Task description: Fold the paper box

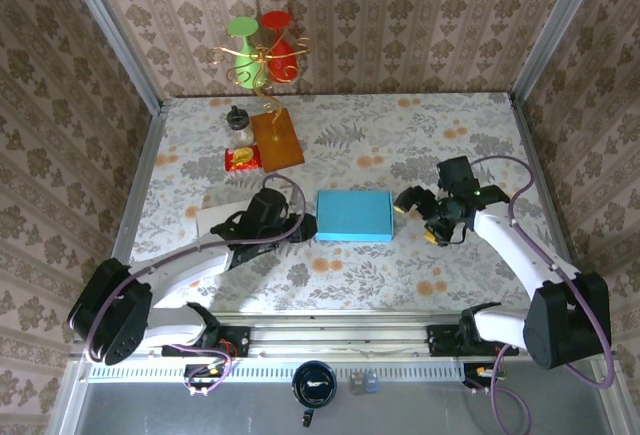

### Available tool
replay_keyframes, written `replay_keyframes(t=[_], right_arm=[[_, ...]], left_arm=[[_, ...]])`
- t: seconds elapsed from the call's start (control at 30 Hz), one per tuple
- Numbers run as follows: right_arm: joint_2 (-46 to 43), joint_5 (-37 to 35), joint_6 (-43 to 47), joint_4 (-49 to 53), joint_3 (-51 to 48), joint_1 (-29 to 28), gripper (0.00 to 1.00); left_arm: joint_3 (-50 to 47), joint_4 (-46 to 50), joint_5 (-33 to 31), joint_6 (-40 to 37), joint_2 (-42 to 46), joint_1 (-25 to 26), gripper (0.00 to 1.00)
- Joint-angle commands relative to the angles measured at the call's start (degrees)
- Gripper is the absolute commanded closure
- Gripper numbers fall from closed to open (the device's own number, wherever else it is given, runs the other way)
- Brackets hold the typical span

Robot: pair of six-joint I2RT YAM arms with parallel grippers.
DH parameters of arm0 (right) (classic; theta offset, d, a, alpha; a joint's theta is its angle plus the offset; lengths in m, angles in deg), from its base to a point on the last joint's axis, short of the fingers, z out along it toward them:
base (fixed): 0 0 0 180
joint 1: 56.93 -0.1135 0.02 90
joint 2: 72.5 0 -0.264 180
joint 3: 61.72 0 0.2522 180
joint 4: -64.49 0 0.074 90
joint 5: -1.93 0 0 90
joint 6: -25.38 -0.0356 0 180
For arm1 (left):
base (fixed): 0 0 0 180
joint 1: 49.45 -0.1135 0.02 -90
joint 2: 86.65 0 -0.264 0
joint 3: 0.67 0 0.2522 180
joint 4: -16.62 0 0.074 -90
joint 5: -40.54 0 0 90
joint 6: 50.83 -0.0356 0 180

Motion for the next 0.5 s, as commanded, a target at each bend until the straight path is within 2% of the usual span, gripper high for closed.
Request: replay_keyframes(t=[0.0,0.03,0.07,0.2,0.3,0.37,0.47], right_arm=[[-3.20,-7.08,8.36,3.67,3.94,0.61,0.00],[-4.54,-9.33,9.65,3.65,4.66,0.72,0.00],[-6.01,-11.74,11.08,3.71,5.32,0.87,0.00],[-12.41,-21.13,17.73,2.34,6.27,1.21,0.00],[-16.59,-34.41,19.51,-0.99,4.07,1.55,0.00],[-19.04,-40.21,23.00,-8.09,-0.83,2.91,0.00],[-20.07,-45.01,30.18,-21.71,-10.25,4.65,0.00]], left_arm=[[3.33,2.74,-4.18,-3.44,3.65,-2.23,0.52],[3.46,2.33,-4.74,-3.51,4.80,-3.34,0.20],[3.39,1.76,-4.99,-3.75,6.02,-4.73,0.00],[3.26,1.47,-6.10,-5.37,10.97,-10.36,0.00],[1.61,0.09,-7.12,-6.51,14.97,-14.83,0.00],[0.85,0.83,-9.41,-6.42,17.31,-18.11,0.00],[0.92,3.25,-11.11,-7.48,18.93,-22.13,0.00]])
